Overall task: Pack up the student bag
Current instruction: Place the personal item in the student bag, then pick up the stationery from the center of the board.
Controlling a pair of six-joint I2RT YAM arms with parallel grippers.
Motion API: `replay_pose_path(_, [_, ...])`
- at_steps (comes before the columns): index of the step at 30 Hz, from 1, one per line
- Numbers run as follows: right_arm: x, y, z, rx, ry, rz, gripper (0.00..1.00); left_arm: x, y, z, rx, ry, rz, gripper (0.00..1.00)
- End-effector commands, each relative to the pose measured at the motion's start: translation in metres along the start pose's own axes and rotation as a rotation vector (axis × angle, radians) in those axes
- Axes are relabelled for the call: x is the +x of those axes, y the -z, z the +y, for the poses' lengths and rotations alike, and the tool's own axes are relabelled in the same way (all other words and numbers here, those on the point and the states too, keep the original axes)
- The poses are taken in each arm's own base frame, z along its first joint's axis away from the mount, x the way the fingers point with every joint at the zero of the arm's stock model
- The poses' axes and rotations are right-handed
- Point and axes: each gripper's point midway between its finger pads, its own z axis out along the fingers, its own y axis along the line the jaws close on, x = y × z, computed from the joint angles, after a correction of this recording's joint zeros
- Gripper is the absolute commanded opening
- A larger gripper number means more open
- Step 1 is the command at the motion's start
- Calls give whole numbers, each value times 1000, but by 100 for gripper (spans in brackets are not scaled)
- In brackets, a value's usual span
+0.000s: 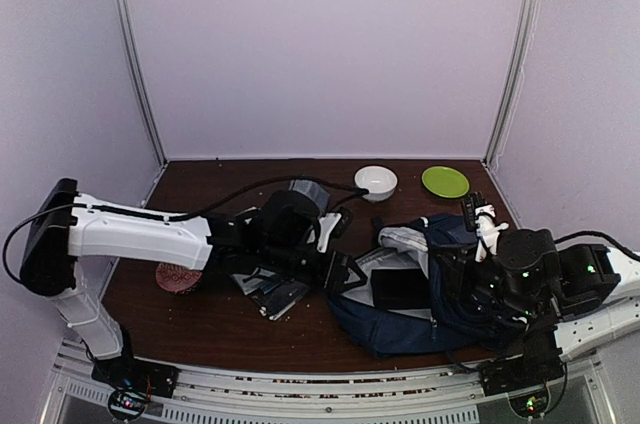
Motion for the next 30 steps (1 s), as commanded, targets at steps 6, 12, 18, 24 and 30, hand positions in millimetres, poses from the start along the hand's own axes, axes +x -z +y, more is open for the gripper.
replay_pose_path(6, [4,-2,-7,33,-3,0,0,-44,81,18,-240,-136,-216,97])
replay_pose_path(12, [30,-10,-2,-11,-22,67,0,-78,113,38,-358,-271,-289,98])
replay_pose_path(18, [35,-5,7,-73,-4,99,0,-97,106,-26,-139,-729,-327,98])
replay_pose_path(24, [37,-2,9,-93,-1,112,0,-109,95,-29,-194,-919,-331,98])
replay_pose_path(30, [36,-7,1,-47,-18,74,0,-140,120,56,-494,-485,-387,98])
